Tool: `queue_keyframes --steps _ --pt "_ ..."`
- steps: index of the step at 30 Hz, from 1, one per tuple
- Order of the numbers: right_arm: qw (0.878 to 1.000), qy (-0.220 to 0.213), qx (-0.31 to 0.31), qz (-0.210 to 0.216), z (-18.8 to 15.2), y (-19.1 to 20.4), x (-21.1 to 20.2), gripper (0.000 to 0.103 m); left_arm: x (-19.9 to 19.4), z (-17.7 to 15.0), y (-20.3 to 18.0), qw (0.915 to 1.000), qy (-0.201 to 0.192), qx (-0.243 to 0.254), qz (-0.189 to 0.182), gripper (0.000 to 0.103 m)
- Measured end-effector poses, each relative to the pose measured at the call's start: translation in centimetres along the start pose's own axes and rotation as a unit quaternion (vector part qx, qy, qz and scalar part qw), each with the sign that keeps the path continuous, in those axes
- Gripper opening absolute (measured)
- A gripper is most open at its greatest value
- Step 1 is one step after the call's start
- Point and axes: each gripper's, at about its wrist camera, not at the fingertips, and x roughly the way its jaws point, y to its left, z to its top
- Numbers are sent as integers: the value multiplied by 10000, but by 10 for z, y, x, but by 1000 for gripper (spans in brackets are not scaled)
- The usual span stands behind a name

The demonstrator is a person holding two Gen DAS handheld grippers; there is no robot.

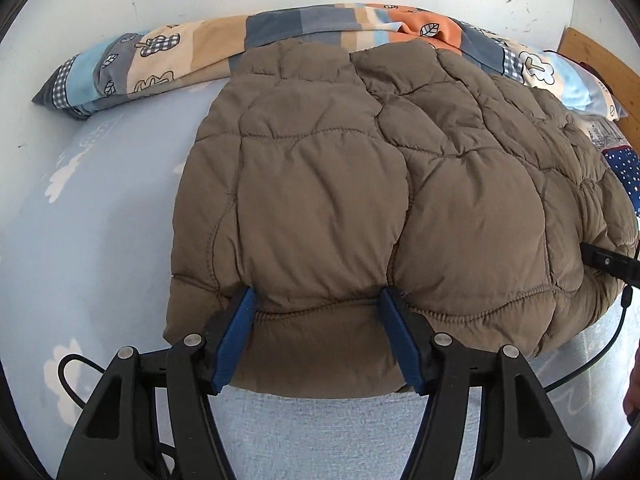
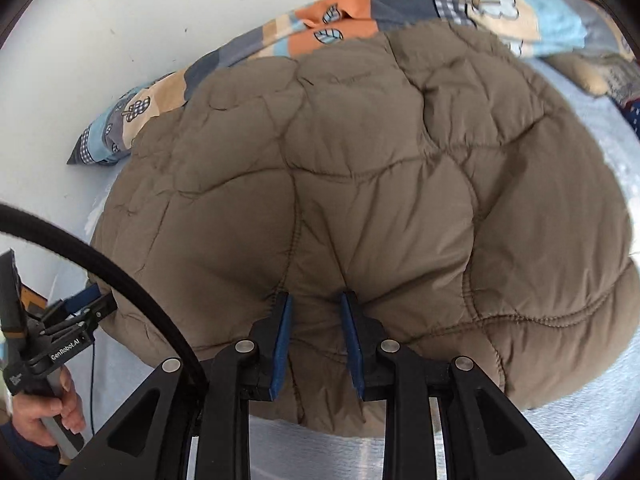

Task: Fold large clothes
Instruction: 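Grasp the folded bundle edge with both tools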

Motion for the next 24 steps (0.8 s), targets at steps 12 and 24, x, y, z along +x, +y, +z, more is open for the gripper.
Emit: queue_keyframes --steps 12,24 --pt "9900 -1387 -11 -271 17 -12 -83 29 -43 18 33 9954 -766 -550 187 64" --pt "9923 -542 816 -761 20 -94 -38 24 14 8 60 9973 149 -710 116 68"
